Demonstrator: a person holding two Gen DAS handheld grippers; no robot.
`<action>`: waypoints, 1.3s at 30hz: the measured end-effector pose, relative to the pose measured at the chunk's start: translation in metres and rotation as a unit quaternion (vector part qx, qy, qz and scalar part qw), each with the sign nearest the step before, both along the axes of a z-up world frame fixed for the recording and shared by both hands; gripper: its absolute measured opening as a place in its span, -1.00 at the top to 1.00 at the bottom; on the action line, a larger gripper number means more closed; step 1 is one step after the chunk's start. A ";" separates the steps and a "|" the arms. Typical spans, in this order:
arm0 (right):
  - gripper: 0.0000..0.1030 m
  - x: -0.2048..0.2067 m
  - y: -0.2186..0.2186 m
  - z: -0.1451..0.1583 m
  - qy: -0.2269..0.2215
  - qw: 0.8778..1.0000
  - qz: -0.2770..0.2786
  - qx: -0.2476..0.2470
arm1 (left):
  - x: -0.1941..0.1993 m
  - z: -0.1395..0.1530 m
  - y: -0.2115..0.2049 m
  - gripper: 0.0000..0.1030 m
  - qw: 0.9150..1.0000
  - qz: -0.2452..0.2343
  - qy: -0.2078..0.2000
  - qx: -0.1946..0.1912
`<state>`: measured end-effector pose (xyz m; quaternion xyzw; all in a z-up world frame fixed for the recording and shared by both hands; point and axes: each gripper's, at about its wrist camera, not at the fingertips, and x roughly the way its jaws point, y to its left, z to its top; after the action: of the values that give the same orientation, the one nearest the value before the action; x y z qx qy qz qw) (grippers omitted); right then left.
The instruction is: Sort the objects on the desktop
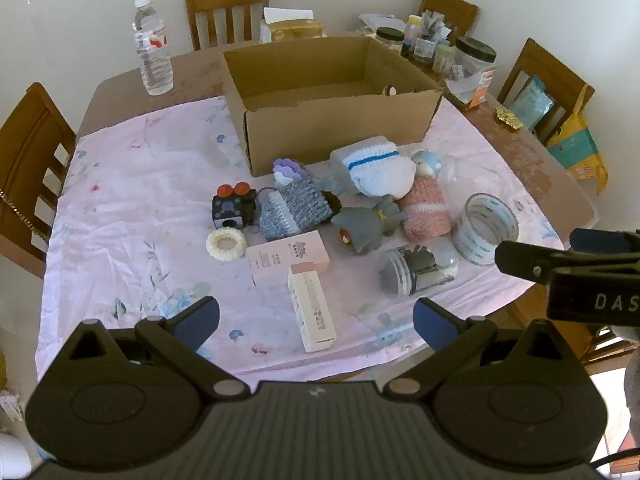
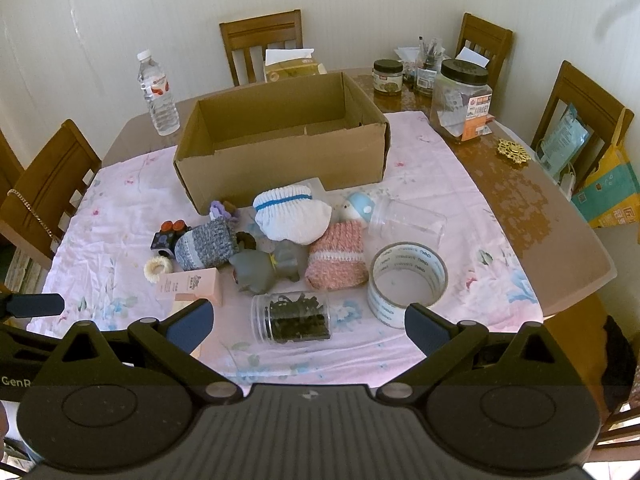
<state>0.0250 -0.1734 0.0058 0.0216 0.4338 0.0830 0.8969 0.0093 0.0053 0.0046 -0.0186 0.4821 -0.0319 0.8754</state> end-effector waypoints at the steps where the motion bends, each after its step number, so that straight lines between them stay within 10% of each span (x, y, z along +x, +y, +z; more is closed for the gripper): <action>1: -1.00 0.000 0.000 0.000 0.000 1.000 0.000 0.000 | 0.000 0.000 0.000 -0.99 1.000 -0.001 -0.001 0.000; 39: -1.00 0.007 -0.011 -0.011 -0.036 0.997 0.057 0.032 | -0.021 -0.015 0.002 -0.99 0.996 -0.051 -0.068 0.035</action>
<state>0.0321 -0.1847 -0.0056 0.0226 0.3987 0.1487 0.9046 -0.0119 0.0073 -0.0102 0.0392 0.4224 -0.0605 0.9035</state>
